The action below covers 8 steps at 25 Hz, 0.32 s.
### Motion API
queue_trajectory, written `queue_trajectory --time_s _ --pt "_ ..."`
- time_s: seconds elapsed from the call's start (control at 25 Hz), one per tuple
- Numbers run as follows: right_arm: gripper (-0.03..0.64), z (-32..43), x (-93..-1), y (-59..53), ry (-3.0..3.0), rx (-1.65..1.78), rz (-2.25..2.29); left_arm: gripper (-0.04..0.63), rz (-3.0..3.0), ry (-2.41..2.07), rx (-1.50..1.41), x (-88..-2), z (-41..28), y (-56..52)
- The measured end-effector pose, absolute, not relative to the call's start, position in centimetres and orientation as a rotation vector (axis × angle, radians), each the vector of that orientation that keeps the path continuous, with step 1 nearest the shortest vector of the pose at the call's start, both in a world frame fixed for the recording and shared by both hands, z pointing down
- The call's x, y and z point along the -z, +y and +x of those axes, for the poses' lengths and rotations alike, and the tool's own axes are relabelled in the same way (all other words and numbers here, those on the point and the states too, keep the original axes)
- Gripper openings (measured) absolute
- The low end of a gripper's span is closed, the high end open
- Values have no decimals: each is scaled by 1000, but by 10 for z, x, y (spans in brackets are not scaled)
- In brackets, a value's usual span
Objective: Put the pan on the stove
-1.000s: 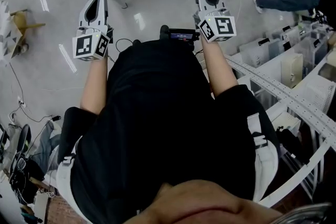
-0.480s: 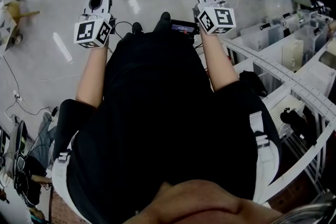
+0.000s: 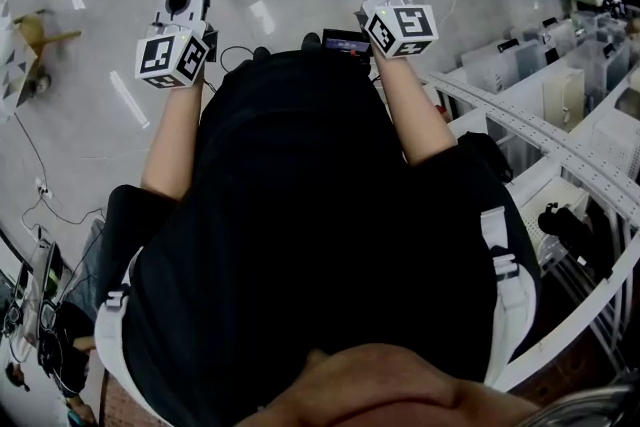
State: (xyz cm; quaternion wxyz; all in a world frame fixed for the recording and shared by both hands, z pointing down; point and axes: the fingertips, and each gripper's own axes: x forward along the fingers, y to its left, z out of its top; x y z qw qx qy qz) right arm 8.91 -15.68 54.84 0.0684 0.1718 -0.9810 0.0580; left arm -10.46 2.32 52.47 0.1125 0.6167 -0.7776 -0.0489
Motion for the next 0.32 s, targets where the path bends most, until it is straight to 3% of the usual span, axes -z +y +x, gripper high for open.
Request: queue_trajectory --time_s 0.32 --pt "25 109 -553 -189 -2956 -226 541 18 1788 -2256 127 -529 -85 2"
